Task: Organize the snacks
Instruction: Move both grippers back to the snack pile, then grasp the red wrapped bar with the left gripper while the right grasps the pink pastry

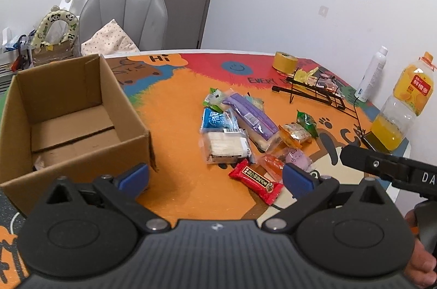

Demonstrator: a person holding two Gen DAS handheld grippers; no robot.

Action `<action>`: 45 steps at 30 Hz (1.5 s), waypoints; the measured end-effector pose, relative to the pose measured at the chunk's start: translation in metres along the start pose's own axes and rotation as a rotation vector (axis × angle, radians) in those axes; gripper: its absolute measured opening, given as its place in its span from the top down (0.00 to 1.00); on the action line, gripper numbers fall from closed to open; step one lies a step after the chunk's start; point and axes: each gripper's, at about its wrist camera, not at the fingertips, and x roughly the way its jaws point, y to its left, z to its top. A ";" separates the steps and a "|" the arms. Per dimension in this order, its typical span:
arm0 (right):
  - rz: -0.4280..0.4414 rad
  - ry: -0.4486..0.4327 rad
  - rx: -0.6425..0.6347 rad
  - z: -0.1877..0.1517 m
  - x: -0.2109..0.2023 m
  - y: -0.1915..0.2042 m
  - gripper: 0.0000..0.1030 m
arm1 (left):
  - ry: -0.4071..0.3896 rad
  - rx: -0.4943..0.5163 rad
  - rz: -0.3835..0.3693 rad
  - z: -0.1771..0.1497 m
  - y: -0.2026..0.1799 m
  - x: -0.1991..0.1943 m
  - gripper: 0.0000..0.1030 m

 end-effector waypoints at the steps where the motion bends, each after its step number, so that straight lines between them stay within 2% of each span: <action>1: 0.001 0.005 0.006 -0.001 0.001 -0.002 0.08 | 0.000 0.003 -0.003 -0.001 -0.002 0.002 0.00; 7: 0.009 0.047 0.048 -0.005 0.011 -0.015 0.30 | -0.006 0.032 -0.033 -0.005 -0.017 0.014 0.03; 10: 0.013 0.059 0.055 -0.006 0.013 -0.021 0.41 | -0.001 0.038 -0.045 -0.006 -0.022 0.023 0.08; 17: 0.022 0.063 0.066 -0.010 0.021 -0.033 0.42 | 0.030 0.033 -0.058 -0.011 -0.031 0.046 0.22; 20: 0.027 0.076 0.064 -0.011 0.028 -0.036 0.49 | 0.050 0.030 -0.062 -0.013 -0.034 0.057 0.31; 28: 0.022 0.095 0.072 -0.010 0.046 -0.046 0.50 | 0.076 0.032 -0.033 -0.016 -0.041 0.084 0.37; 38: 0.021 0.113 0.081 -0.011 0.061 -0.053 0.48 | 0.089 0.046 0.055 -0.018 -0.045 0.112 0.37; 42: 0.022 0.107 0.091 -0.008 0.067 -0.055 0.48 | 0.090 0.077 0.075 -0.019 -0.046 0.112 0.37; 45: 0.017 0.100 0.086 -0.005 0.074 -0.054 0.44 | 0.097 0.078 0.082 -0.020 -0.042 0.110 0.37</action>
